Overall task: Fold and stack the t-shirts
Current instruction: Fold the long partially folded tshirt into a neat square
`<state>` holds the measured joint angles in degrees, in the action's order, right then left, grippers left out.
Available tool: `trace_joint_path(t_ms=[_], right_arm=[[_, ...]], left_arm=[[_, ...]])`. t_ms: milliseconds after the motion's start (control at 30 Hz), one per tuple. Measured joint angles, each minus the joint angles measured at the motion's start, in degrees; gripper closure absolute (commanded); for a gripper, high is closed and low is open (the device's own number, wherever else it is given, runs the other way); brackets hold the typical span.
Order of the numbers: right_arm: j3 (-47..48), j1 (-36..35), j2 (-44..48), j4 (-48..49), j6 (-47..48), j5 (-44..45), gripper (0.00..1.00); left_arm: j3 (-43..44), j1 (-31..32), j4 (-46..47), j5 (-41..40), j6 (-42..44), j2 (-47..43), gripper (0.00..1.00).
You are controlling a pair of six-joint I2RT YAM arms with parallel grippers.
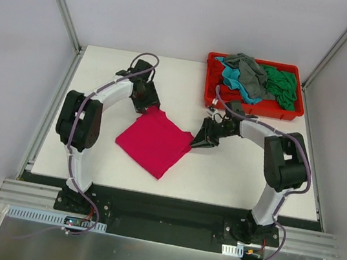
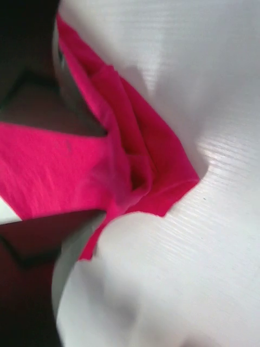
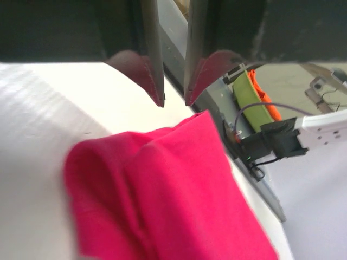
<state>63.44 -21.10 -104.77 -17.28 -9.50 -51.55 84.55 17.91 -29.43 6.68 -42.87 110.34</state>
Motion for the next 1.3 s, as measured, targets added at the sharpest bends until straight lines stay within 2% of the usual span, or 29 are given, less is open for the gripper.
trace_joint_path(t_ms=[33, 167, 233, 333, 467, 633, 767, 1033, 1200, 1300], right_arm=[[0.39, 0.42, -1.05, -0.52, 0.39, 0.87, 0.7], [2.21, 1.38, -2.69, -3.26, 1.75, 5.95, 0.33], [2.51, 1.33, -1.68, -3.98, 2.6, 8.35, 0.04], [2.45, 0.09, 1.62, -5.16, 3.39, 11.26, 0.04], [2.08, -4.7, 8.94, -5.14, 3.74, 13.09, 0.04], [1.79, -12.76, 12.9, 0.33, 3.41, 12.17, 0.04], [2.16, -14.38, 8.55, 4.55, 2.03, 11.82, 0.04], [5.55, -10.71, -5.51, 7.21, 0.42, 14.23, 0.04], [8.13, -9.07, -7.87, 7.82, -1.49, 14.08, 0.04], [10.45, -9.11, -8.92, 5.57, -0.92, 15.45, 0.04]], left_arm=[[0.57, 0.0, 0.13, -0.02, 0.5, 0.59, 0.01], [2.93, 0.0, 0.5, 1.03, 2.58, 1.6, 0.01], [3.34, 0.0, 1.01, 1.99, 3.63, 1.38, 0.01], [2.03, 0.0, 1.46, 2.36, 4.59, -0.15, 0.01], [-3.87, -0.02, 1.68, 4.33, 5.55, -6.82, 0.01], [-8.0, 0.0, 5.25, 13.75, 7.15, -11.56, 0.01], [-4.2, 0.02, 7.96, 19.93, 8.26, -5.4, 0.01], [1.27, -1.95, 10.67, 21.55, 8.31, 8.96, 0.01], [1.9, -3.54, 11.32, 23.45, 6.91, 9.88, 0.01], [-1.2, -4.13, 13.42, 23.93, 5.88, 8.85, 0.01]])
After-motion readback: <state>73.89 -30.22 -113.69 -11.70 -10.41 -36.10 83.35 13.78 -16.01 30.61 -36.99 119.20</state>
